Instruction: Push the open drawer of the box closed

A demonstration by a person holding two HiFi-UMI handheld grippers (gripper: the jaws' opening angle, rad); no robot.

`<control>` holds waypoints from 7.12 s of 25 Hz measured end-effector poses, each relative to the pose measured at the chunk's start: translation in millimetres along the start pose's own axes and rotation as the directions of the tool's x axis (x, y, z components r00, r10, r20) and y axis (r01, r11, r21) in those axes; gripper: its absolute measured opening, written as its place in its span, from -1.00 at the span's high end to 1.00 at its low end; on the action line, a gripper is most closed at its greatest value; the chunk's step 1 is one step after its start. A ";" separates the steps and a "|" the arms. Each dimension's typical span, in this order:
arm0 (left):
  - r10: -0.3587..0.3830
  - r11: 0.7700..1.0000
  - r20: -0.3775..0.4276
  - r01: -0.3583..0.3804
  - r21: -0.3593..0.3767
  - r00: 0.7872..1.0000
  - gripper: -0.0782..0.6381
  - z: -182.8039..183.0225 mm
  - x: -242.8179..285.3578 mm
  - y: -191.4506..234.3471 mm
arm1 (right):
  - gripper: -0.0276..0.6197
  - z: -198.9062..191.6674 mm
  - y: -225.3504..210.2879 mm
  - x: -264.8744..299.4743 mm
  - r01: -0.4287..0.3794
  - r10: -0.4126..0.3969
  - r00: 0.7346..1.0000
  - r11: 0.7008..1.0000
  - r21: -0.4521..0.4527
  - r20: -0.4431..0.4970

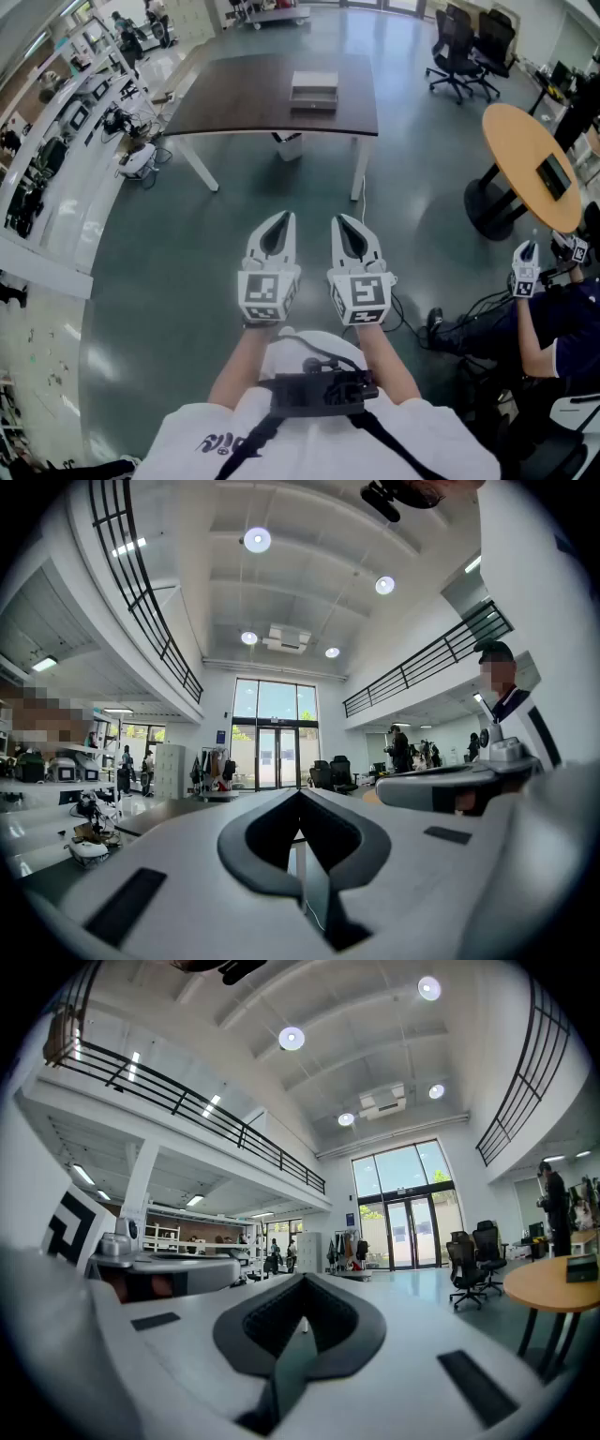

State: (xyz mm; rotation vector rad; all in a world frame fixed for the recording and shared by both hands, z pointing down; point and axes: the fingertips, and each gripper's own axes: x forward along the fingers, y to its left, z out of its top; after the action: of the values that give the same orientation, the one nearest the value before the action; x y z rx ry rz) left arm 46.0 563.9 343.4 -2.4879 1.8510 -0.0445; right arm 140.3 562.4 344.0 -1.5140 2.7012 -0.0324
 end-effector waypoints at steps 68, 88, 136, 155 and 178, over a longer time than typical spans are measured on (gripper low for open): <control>-0.083 0.996 -0.008 0.083 -0.025 0.996 0.75 -34.9 415.6 197.8 | 0.95 -49.8 -192.8 429.4 0.122 -0.107 0.981 0.989 0.088 -0.164; -0.064 0.998 -0.179 0.060 -0.026 0.982 0.75 -119.0 568.1 200.3 | 0.95 -126.0 -305.8 541.4 0.135 -0.080 0.954 0.975 0.176 -0.290; -0.221 0.967 -0.465 0.132 -0.217 0.857 0.75 -275.3 834.3 341.4 | 0.70 -420.8 -379.7 757.4 0.418 0.037 0.660 0.812 0.408 -0.751; -0.300 0.945 -0.479 0.189 -0.265 0.825 0.75 -294.0 900.1 362.4 | 0.71 -430.8 -380.9 773.2 0.500 -0.008 0.566 0.798 0.335 -0.824; -0.221 0.966 -0.482 0.122 -0.227 0.848 0.75 -284.3 937.4 361.7 | 0.71 -422.7 -429.1 814.7 0.443 0.038 0.563 0.829 0.341 -0.825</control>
State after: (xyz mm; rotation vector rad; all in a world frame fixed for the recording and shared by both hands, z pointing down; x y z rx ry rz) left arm -44.0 -442.1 608.5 -2.9933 1.8479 -0.6156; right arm 60.5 -358.0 759.9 -1.8997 2.5663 -1.7444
